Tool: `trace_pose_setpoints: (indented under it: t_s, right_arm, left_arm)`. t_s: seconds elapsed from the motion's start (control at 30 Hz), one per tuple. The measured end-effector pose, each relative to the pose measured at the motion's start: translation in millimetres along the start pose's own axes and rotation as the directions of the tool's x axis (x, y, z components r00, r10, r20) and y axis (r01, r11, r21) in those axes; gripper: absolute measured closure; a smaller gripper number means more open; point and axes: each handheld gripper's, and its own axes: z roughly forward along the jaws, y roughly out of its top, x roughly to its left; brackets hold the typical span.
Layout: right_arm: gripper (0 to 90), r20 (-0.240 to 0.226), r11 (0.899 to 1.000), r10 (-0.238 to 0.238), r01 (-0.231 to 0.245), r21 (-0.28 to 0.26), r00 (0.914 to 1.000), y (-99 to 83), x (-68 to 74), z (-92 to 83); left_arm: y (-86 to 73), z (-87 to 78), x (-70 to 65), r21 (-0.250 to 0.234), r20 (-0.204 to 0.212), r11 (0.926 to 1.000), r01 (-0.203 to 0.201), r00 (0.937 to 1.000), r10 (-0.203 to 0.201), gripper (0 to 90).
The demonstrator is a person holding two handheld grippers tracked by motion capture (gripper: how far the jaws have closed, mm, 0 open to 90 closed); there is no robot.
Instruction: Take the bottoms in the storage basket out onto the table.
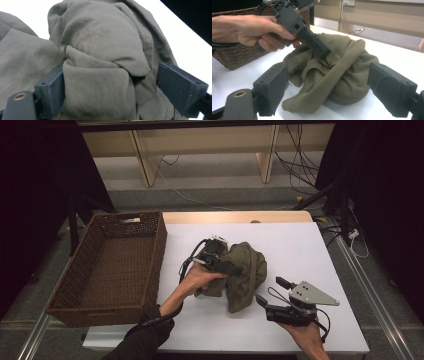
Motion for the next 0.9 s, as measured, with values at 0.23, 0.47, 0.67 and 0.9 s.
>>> trace_pose_setpoints:
  t_s: [0.23, 0.47, 0.67, 0.9]
  right_arm:
    - [18.1, 0.000, 1.000, 0.000, 0.000, 0.001, 1.0000, 0.0, 0.2, 0.0]
    - [18.1, 0.002, 1.000, 0.002, -0.002, 0.001, 1.0000, 0.0, 0.1, -0.4]
    - [18.1, 0.000, 1.000, 0.001, -0.001, -0.001, 1.0000, -0.3, 0.4, 0.1]
    - [18.1, 0.002, 1.000, 0.000, 0.000, 0.002, 1.0000, -0.2, 0.4, -0.1]
  left_arm:
    - [-1.2, -6.3, -0.8, -0.026, -0.005, 0.9996, -0.008, 1.0000, 0.008, 10.5]
    - [-4.6, -14.8, -2.5, -0.064, -0.008, 0.9977, -0.025, 0.9997, 0.025, 10.0]
    - [-6.6, -23.3, -3.2, -0.089, -0.018, 0.9955, -0.034, 0.9993, 0.032, 10.0]
    - [-8.7, -31.8, -5.1, -0.119, -0.020, 0.9921, -0.039, 0.9991, 0.037, 10.0]
